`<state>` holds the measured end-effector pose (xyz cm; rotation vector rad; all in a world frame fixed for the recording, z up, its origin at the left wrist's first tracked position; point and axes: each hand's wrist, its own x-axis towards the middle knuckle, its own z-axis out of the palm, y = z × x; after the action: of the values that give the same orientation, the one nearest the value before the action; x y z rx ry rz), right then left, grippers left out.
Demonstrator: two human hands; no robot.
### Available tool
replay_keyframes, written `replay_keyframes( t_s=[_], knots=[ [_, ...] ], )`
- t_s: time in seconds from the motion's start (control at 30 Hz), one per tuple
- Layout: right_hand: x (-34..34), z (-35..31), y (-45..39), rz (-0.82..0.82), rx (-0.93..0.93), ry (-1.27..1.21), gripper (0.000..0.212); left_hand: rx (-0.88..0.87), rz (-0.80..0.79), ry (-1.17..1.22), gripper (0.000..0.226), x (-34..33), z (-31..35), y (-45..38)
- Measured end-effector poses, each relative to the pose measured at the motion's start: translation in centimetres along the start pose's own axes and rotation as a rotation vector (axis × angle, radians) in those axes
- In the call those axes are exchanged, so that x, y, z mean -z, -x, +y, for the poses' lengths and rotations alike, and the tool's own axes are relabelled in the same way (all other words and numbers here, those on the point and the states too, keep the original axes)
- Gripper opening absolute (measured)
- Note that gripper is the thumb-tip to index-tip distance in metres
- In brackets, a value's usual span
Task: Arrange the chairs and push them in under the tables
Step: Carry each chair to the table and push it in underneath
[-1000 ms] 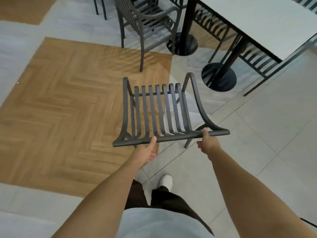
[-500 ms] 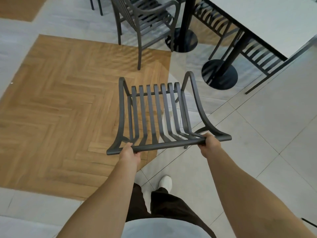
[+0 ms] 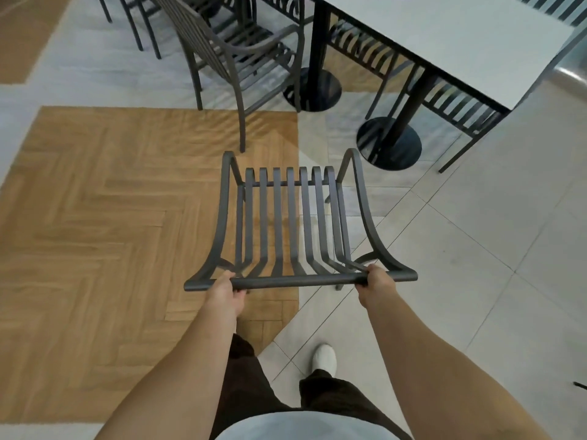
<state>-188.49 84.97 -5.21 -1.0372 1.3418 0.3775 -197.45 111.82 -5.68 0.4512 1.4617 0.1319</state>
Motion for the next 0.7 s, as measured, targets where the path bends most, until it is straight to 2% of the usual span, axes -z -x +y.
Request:
replay_keyframes(
  t_s=[0.13, 0.33, 0.47, 0.6, 0.7],
  knots=[
    [-3.4, 1.9, 1.7, 0.032, -0.003, -0.084, 0.027, 0.004, -0.033, -0.078, 0.044, -1.6, 4.8, -1.8],
    [-9.6, 5.5, 3.6, 0.080, -0.021, -0.225, 0.047, 0.008, -0.086, -0.242, 0.043, -4.2, 13.3, -5.3],
    [-13.4, 7.3, 4.7, 0.082, -0.057, -0.337, 0.037, -0.009, -0.102, -0.323, 0.043, -6.3, 18.0, -7.7],
    [-16.8, 7.6, 5.0, 0.119, -0.072, -0.390, 0.047, 0.001, -0.120, -0.369, 0.044, -9.1, 21.2, -9.6],
    [-19.0, 6.8, 4.8, 0.145, -0.101, -0.372, 0.042, -0.010, -0.145, -0.411, 0.045, -11.7, 22.9, -10.6]
  ],
)
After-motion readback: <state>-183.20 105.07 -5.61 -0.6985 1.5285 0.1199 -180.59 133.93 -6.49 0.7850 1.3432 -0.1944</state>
